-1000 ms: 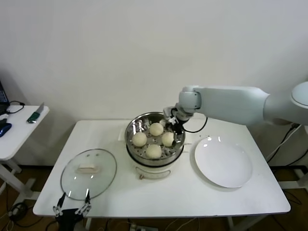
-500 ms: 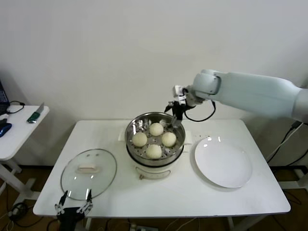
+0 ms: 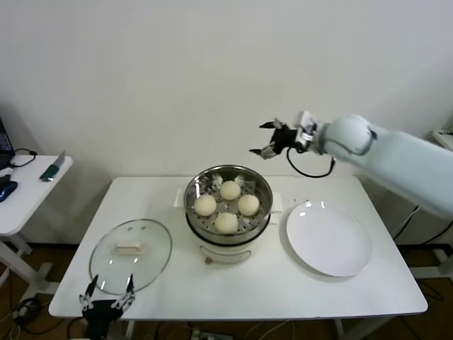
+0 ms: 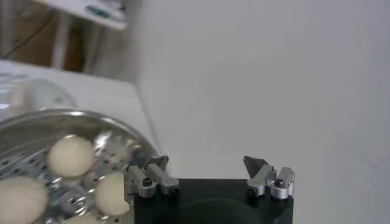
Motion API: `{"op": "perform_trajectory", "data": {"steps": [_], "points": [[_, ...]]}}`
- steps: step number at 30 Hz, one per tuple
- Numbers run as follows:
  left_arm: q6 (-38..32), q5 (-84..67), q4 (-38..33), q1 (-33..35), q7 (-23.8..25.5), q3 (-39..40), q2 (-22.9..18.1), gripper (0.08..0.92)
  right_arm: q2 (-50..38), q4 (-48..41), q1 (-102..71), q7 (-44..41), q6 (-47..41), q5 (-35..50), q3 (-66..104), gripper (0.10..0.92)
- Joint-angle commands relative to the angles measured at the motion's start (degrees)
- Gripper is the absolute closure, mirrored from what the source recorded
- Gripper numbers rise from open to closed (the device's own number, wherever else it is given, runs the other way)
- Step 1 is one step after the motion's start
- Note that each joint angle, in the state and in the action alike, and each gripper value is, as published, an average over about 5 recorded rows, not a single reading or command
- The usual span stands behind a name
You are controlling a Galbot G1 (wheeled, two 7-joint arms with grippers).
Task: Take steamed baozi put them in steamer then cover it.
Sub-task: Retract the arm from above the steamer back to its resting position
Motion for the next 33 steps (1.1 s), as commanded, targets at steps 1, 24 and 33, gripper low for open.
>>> {"op": "perform_trajectory", "data": {"steps": [1, 24, 33], "points": [[1.65, 0.15, -0.03, -0.82, -0.97, -0.07, 0.69, 0.177, -9.91, 12.10, -55.84, 13.08, 3.02, -7.59, 55.36, 0.203], [-4.60, 15.37, 2.60, -5.59, -7.63, -1.25, 3.53, 0.177, 23.99, 10.67, -104.75, 6.91, 32.08, -13.63, 94.51, 0.203], [-15.81, 44.32, 7.03, -6.06, -19.72, -4.26, 9.78, 0.177, 31.28, 8.41, -107.60, 7.72, 35.00, -15.13, 88.84, 0.203]]}}
